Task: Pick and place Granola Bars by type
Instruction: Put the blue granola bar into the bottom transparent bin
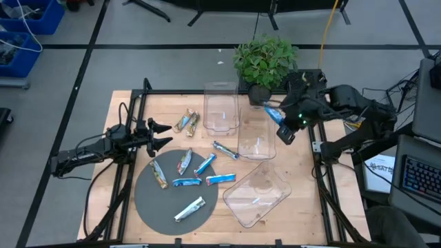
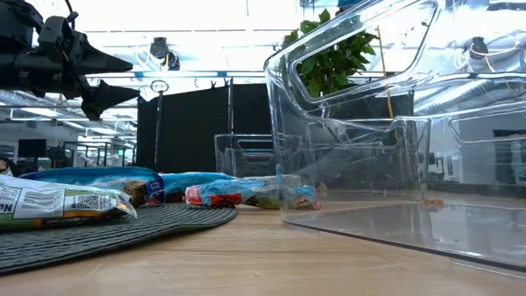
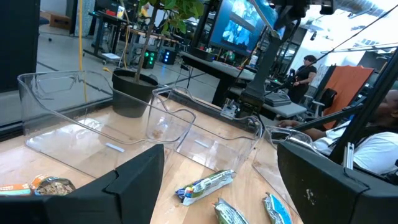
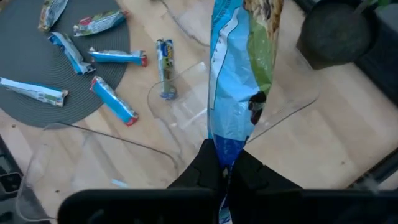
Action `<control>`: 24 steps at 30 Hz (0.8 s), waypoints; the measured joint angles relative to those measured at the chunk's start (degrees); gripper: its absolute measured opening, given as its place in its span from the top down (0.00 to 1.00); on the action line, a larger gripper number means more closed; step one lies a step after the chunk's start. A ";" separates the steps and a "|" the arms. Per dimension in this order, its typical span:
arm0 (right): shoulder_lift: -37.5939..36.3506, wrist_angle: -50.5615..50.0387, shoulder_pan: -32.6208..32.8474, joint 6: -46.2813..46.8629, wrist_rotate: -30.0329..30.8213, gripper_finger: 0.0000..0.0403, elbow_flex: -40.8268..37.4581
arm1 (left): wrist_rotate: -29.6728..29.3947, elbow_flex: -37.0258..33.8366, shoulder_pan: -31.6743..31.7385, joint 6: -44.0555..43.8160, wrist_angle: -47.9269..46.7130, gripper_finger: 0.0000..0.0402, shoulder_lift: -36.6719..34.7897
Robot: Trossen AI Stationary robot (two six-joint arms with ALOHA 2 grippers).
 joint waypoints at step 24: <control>8.08 0.02 18.45 23.59 4.16 1.00 0.02 | 0.00 0.00 -0.01 -0.01 0.00 0.23 0.01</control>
